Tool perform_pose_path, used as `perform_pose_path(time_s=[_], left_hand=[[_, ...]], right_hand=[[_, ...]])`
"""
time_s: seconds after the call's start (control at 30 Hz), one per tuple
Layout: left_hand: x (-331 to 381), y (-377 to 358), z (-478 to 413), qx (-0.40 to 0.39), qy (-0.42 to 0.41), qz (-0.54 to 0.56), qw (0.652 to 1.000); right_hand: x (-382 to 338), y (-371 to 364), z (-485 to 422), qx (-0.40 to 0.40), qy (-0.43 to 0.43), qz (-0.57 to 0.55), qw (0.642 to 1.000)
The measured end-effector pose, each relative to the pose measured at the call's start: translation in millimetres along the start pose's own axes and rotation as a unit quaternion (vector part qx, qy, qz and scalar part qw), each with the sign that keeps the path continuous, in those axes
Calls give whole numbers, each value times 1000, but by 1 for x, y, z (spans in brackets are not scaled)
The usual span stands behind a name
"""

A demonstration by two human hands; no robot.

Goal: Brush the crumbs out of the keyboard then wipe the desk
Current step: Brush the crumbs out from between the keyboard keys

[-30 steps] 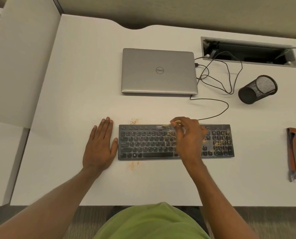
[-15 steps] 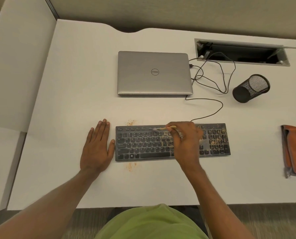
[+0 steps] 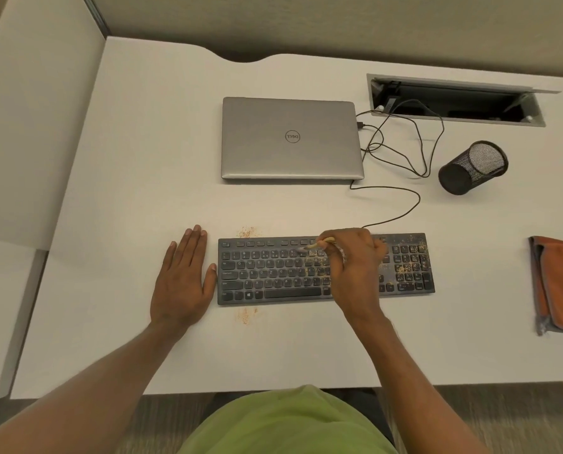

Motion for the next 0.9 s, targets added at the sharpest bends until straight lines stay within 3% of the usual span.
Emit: perform_pose_path(time_s=[0.17, 0.37, 0.6, 0.9], left_hand=[[0, 0, 0, -3, 2, 0, 1000], [0, 0, 0, -5, 5, 2, 1000], [-1, -1, 0, -2, 4, 1, 1000], [-1, -1, 0, 3, -1, 2, 1000]], right_hand=[[9, 11, 3, 51, -43, 90, 994], [-2, 1, 5, 53, -37, 18, 998], [8, 12, 14, 83, -65, 95, 990], [3, -8, 28, 92, -77, 46, 992]])
Point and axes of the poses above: each hand's wrist, its own z-axis away from the middle knuckle, its own y-axis out of the back of the hand, x = y × z, the point moved 3 cm from there along -z, towards the middle knuckle, and after that the axes turned 6 degrees about -x, right-handed, at the moved point
